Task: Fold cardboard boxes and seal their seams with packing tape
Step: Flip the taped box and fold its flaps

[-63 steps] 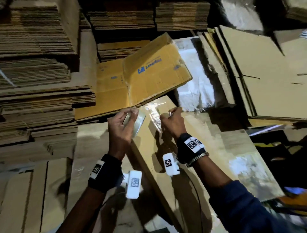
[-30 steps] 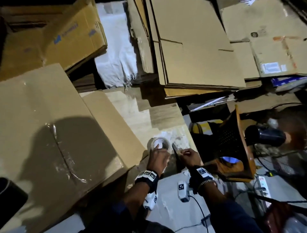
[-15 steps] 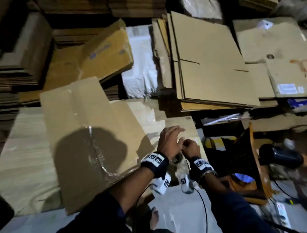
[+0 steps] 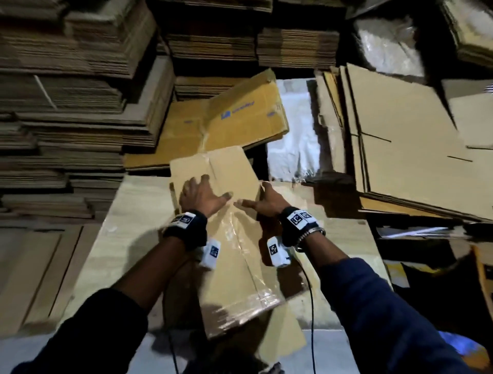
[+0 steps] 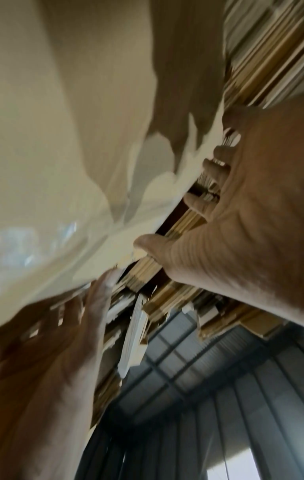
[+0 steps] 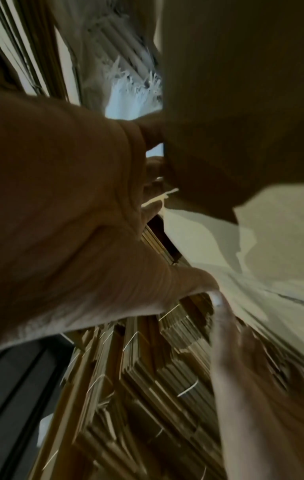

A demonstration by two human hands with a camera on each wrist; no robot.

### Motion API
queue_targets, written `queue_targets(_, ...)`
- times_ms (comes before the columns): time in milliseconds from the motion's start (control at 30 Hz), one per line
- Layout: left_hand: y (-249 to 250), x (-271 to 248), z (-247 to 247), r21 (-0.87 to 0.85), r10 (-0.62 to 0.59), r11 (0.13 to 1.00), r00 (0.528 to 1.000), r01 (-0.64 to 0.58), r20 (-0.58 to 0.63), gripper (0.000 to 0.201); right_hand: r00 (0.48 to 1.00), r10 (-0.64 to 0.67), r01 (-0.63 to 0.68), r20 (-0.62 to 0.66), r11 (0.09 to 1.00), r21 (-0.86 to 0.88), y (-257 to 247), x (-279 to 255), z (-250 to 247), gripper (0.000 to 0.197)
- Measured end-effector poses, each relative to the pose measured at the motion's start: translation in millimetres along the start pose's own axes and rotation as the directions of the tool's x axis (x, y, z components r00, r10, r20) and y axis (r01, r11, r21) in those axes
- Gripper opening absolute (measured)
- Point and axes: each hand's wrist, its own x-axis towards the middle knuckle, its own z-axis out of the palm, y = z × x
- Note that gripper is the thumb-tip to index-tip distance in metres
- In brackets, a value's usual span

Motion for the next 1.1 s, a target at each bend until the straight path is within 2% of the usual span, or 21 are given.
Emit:
queue_targets(67, -36, 7, -5, -0.028, -0.135, 0.99, 0.988, 0.137, 0.078, 0.128, 1.0, 0.028, -0.028, -0.006, 1.0, -0.001, -6, 9, 16, 0.12)
queue_targets(133, -58, 11, 1, -0.077, -0.202, 0.973, 0.964, 0.218, 0.17, 0.155, 0.996, 0.087, -0.088, -0.013, 0.996, -0.02, -7, 17, 22, 0.132)
queue_targets(200, -69, 15, 5, -0.136, -0.187, 0.966, 0.959, 0.219, 0.213, 0.171, 0.987, 0.163, -0.164, -0.014, 0.985, -0.058, -14, 19, 25, 0.134)
queue_targets(267, -72, 17, 3, -0.163, -0.145, 0.97, 0.966, 0.182, 0.212, 0.178, 0.976, 0.215, -0.217, -0.038, 0.973, -0.078, -17, 21, 26, 0.126)
queue_targets(367, -70, 13, -11, -0.195, -0.108, 0.969, 0.97, 0.152, 0.219, 0.174, 0.972, 0.222, -0.228, -0.079, 0.97, -0.084, -24, 17, 30, 0.116)
queue_targets(500, -63, -1, -44, -0.293, -0.084, 0.946, 0.979, 0.136, 0.185, 0.165, 0.976, 0.168, -0.176, -0.138, 0.983, -0.049, -44, 2, 31, 0.117)
queue_targets(600, -52, -8, -82, -0.36, -0.024, 0.932, 0.998, 0.044, 0.06, 0.162, 0.972, 0.045, -0.043, -0.231, 0.999, 0.013, -70, -9, 19, 0.12)
queue_targets(667, -45, -9, -110, -0.39, 0.011, 0.92, 0.997, -0.042, -0.081, 0.163, 0.95, -0.071, 0.095, -0.303, 0.993, 0.065, -92, -16, 6, 0.119)
queue_targets(800, -30, -22, -155, -0.419, 0.095, 0.874, 0.932, -0.246, -0.349, 0.166, 0.823, -0.31, 0.409, -0.477, 0.905, 0.115, -122, -32, -10, 0.129)
queue_targets(900, -24, -43, -172, -0.461, 0.139, 0.798, 0.863, -0.387, -0.485, 0.166, 0.757, -0.374, 0.52, -0.536, 0.841, 0.148, -128, -47, -14, 0.127)
queue_targets(1000, -22, -71, -173, -0.509, 0.155, 0.738, 0.846, -0.443, -0.51, 0.161, 0.743, -0.378, 0.561, -0.553, 0.802, 0.205, -119, -66, -11, 0.118)
queue_targets(1100, -27, -104, -156, -0.568, 0.15, 0.707, 0.874, -0.422, -0.463, 0.156, 0.795, -0.323, 0.504, -0.514, 0.823, 0.262, -92, -84, 0, 0.105)
